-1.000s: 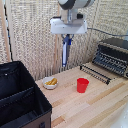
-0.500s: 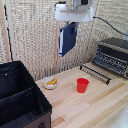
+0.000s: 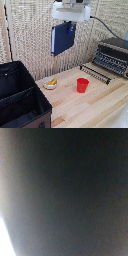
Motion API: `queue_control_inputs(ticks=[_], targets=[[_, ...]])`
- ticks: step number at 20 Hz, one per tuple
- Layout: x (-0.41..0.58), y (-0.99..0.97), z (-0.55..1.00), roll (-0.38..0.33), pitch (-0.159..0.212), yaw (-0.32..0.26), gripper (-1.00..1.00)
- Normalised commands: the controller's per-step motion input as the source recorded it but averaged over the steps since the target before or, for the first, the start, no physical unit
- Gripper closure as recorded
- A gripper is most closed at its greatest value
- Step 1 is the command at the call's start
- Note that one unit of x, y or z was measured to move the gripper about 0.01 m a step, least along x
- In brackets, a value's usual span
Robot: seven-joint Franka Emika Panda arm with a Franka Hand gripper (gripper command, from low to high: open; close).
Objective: Gently maneuver your gripper in the book's direction. Confidently hold the book by angling your gripper properly. Relocate the book to the caddy. Pinpoint the back pocket of the caddy and set the book down inside it.
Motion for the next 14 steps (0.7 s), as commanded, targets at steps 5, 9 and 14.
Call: queue_control_inputs(ticks=[5, 9, 14], targets=[[0.111, 0.83, 0.16, 0.000, 0.000, -0.099, 1.00], [0.109, 0.84, 0.15, 0.000, 0.000, -0.099, 1.00], [0.098, 0.85, 0.25, 0.000, 0.000, -0.100, 1.00]])
